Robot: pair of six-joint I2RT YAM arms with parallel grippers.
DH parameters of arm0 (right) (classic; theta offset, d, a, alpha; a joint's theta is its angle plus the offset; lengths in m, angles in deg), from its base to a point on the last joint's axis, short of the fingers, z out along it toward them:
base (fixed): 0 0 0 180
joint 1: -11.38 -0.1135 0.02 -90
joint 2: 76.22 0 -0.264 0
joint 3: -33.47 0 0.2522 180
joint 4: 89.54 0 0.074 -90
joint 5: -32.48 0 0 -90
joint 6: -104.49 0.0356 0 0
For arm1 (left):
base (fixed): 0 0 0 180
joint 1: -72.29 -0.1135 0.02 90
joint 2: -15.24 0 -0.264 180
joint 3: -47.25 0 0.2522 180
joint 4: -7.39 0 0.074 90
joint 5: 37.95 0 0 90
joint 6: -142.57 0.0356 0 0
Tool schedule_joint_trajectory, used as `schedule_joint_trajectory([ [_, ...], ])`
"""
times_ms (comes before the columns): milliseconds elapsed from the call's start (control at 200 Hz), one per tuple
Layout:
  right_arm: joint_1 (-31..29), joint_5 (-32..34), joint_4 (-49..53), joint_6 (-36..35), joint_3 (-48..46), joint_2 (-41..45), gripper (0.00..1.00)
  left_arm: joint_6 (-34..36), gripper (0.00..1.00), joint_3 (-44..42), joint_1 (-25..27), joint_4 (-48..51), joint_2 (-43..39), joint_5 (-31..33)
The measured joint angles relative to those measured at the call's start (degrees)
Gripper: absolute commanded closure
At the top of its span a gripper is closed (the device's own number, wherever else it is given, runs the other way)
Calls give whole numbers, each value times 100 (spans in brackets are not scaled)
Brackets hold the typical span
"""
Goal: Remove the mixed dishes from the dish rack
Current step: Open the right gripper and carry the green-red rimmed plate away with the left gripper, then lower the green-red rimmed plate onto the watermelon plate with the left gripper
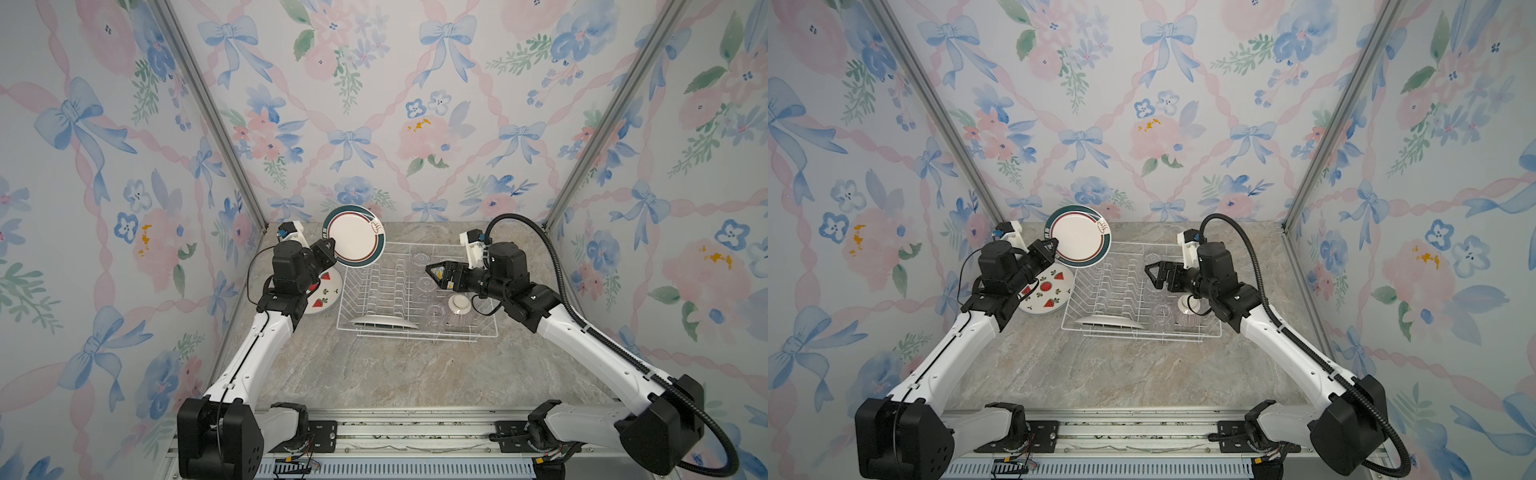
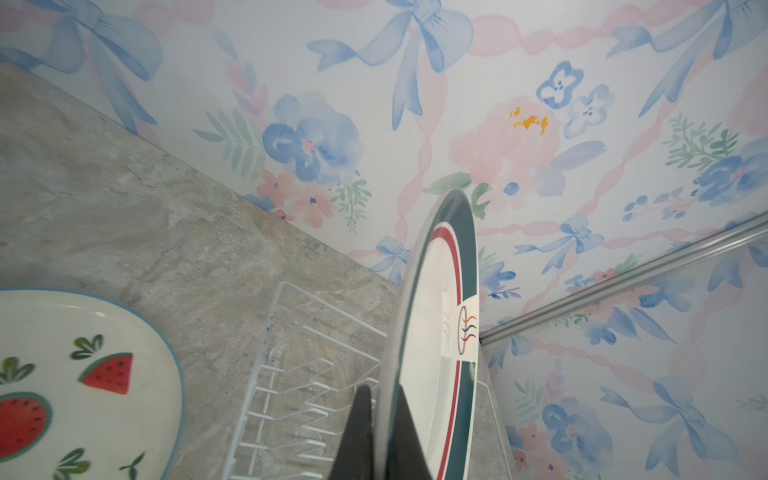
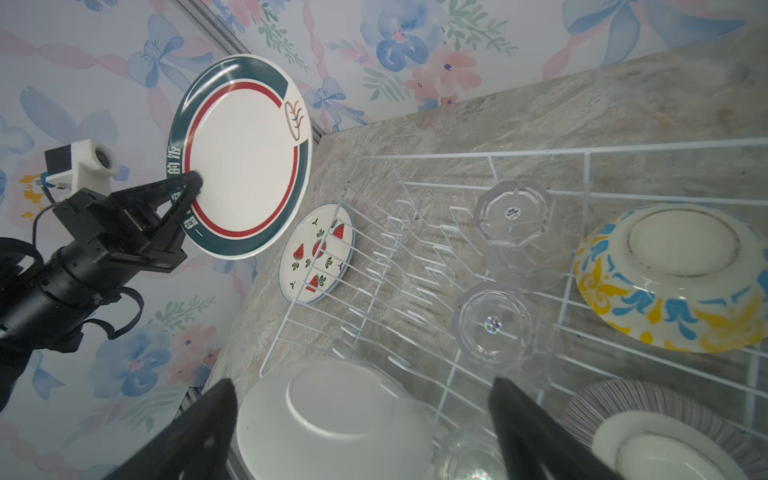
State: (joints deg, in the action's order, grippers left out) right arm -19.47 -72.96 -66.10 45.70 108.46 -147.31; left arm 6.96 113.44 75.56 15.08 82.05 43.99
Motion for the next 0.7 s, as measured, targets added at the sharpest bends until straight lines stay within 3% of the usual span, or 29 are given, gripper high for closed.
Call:
schedule_joint_trajectory([
  [245, 7, 264, 258, -258, -133, 326, 3, 31, 100, -291, -1274, 378, -337, 634],
  [695, 37, 472, 472, -437, -492, 603, 3, -192, 100, -960, -1646, 407, 496, 358],
])
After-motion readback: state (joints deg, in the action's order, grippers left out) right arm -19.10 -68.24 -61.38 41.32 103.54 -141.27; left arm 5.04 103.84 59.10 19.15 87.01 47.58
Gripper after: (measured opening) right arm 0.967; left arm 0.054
